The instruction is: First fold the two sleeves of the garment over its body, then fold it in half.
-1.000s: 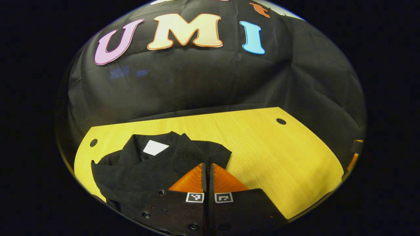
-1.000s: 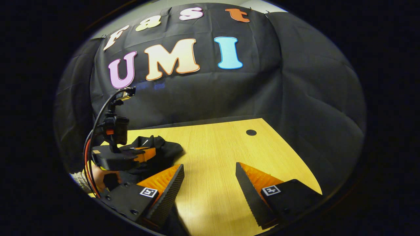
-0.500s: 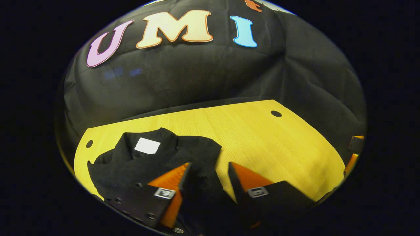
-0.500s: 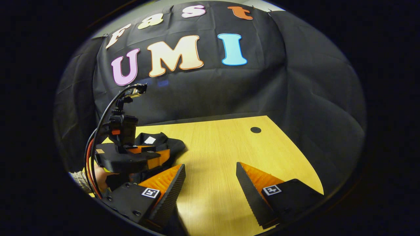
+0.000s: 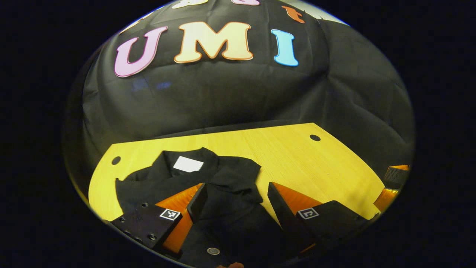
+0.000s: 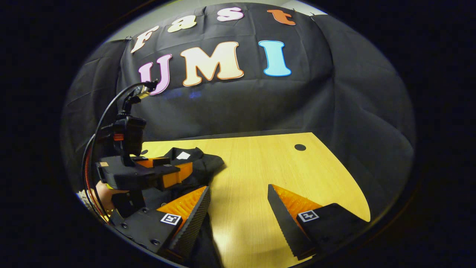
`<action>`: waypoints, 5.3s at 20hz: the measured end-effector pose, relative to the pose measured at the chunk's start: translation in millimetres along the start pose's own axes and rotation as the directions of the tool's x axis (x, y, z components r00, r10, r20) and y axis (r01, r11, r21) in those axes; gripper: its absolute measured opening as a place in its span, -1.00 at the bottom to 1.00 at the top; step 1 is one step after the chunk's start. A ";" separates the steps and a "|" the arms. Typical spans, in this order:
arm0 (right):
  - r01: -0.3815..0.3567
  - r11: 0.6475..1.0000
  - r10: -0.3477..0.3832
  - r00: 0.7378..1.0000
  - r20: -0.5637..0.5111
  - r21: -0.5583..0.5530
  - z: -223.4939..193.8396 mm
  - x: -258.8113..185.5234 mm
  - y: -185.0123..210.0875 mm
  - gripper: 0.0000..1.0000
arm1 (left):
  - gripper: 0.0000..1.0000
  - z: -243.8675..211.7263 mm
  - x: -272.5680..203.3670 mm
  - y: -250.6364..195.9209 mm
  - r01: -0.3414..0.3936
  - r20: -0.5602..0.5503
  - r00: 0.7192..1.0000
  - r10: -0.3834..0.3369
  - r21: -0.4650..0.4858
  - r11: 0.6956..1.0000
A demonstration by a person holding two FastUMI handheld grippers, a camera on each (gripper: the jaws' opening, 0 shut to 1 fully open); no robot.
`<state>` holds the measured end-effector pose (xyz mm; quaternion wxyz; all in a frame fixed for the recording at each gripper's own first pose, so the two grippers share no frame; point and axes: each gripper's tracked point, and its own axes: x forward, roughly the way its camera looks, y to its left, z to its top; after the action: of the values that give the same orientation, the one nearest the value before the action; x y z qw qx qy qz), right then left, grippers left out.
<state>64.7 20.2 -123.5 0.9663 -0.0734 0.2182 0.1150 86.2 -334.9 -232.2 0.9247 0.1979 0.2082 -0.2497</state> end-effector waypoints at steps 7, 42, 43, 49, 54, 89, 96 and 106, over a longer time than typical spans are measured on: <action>-0.039 0.998 0.039 0.999 0.008 -0.055 -37.2 -35.2 50.3 0.95 | 0.95 -39.3 -88.7 62.7 -0.108 0.029 0.994 0.109 -0.005 0.994; 0.046 0.998 -0.052 0.984 -0.173 -0.038 -261.1 -71.8 76.3 0.98 | 0.91 -299.0 -289.6 142.5 -0.198 -0.193 0.964 0.183 -0.063 0.978; 0.047 0.998 -0.053 0.984 -0.171 -0.038 -261.1 -72.1 76.3 0.92 | 0.90 -300.7 -290.2 142.4 -0.193 -0.199 0.964 0.175 -0.076 0.978; 0.043 0.999 -0.047 0.989 -0.137 -0.032 -261.3 -76.1 79.6 0.92 | 0.86 -299.8 -290.5 137.0 -0.155 -0.179 0.974 0.140 -0.069 0.986; 0.032 0.999 -0.038 0.990 -0.132 -0.044 -263.5 -73.2 93.3 0.49 | 0.53 -298.6 -288.0 125.0 -0.106 -0.178 0.980 0.093 -0.061 0.993; -0.011 0.998 0.007 0.997 -0.072 -0.064 -148.5 -93.4 125.7 -0.82 | -1.00 -153.5 -287.0 147.9 -0.070 0.001 0.998 0.071 -0.134 0.989; -0.004 0.997 0.003 1.000 -0.004 -0.077 -96.7 -94.0 134.3 -0.82 | -1.00 -97.8 -277.4 161.7 -0.057 0.089 0.994 0.070 -0.144 0.988; 0.013 0.995 -0.002 0.995 0.101 -0.099 -15.6 -64.6 138.4 -0.82 | -1.00 -37.1 -242.3 191.0 -0.088 0.174 0.978 0.115 -0.156 0.984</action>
<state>-33.6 138.2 -121.8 0.9717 -0.1166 0.1628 0.1257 -11.6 -73.3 -95.9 0.9635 0.1158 0.1304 -0.2032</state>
